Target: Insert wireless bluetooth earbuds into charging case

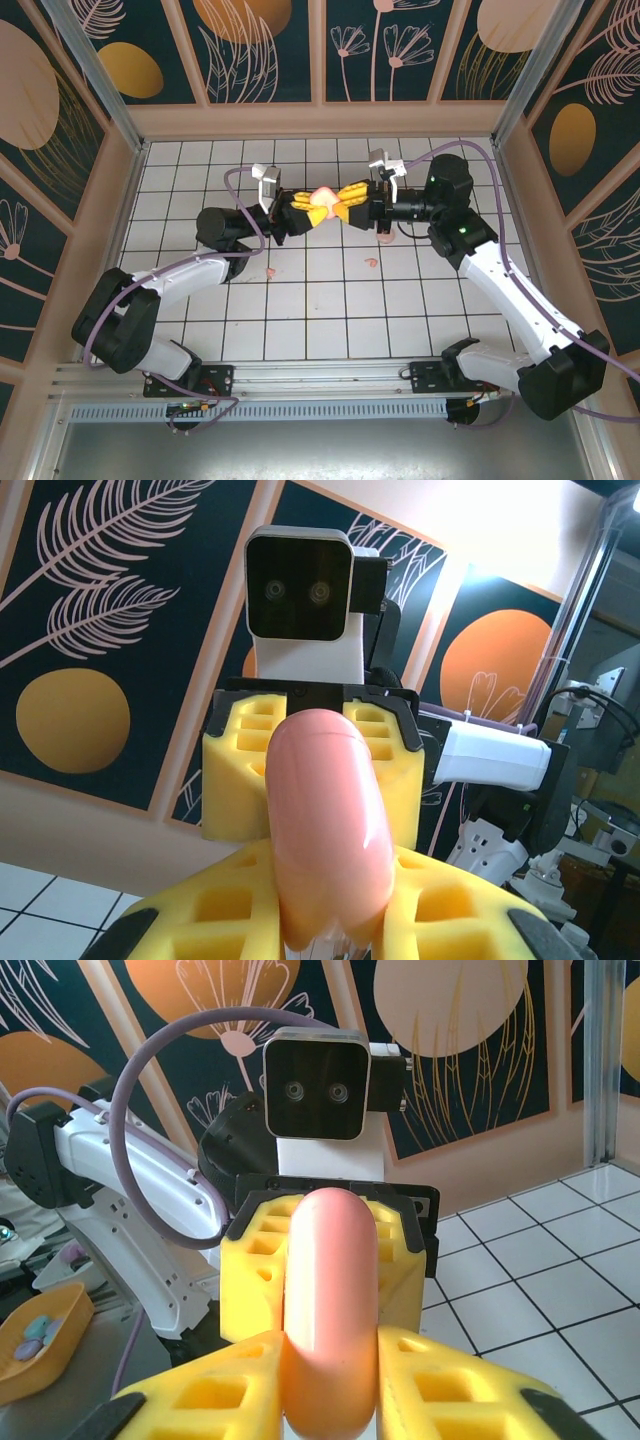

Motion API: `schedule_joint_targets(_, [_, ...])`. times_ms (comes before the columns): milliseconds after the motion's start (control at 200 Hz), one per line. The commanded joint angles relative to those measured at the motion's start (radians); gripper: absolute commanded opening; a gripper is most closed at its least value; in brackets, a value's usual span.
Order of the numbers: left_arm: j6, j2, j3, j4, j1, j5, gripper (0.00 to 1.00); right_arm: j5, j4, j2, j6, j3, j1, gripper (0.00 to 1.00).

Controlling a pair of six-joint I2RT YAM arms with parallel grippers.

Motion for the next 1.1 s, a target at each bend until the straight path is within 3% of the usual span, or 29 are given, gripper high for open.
schedule_joint_targets(0, [0.015, -0.023, 0.036, 0.004, 0.004, -0.016, 0.15, -0.048, 0.002, 0.003, -0.008, 0.037, 0.016, 0.2])
schedule_joint_targets(215, [0.083, -0.043, 0.045, -0.093, 0.004, -0.014, 0.24, -0.034, -0.08, -0.01, -0.075, 0.042, 0.017, 0.14])
schedule_joint_targets(390, [0.312, -0.119, 0.073, -0.412, 0.004, -0.003, 0.55, 0.006, -0.241, -0.03, -0.202, 0.081, 0.004, 0.13])
schedule_joint_targets(591, [0.827, -0.215, 0.179, -1.049, 0.004, -0.021, 0.61, 0.08, -0.535, -0.002, -0.458, 0.165, 0.004, 0.13])
schedule_joint_targets(691, [1.018, -0.228, 0.229, -1.24, 0.004, -0.031, 0.62, 0.091, -0.613, 0.003, -0.564, 0.182, 0.005, 0.13])
schedule_joint_targets(871, [1.19, -0.241, 0.223, -1.369, 0.004, -0.025, 0.63, 0.132, -0.67, 0.002, -0.689, 0.188, 0.013, 0.13])
schedule_joint_targets(1096, [1.224, -0.239, 0.21, -1.391, 0.003, 0.031, 0.61, 0.207, -0.733, 0.008, -0.822, 0.198, 0.059, 0.12])
